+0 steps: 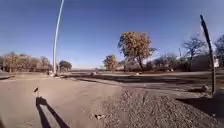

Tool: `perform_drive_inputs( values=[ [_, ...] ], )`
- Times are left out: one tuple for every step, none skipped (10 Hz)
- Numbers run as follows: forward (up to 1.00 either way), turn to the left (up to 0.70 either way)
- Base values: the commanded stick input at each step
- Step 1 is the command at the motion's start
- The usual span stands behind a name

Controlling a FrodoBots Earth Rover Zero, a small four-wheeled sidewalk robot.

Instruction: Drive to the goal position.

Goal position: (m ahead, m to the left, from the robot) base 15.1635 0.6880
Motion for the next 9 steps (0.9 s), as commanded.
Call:
perform_drive_inputs(
  values=[
    [0.5, 0.0],
    [0.5, 0.0],
    [0.5, 0.0],
    [0.5, 0.0],
    [0.5, 0.0],
    [0.5, 0.0],
    [0.5, 0.0],
    [0.5, 0.0],
    [0.5, 0.0]
  ],
)
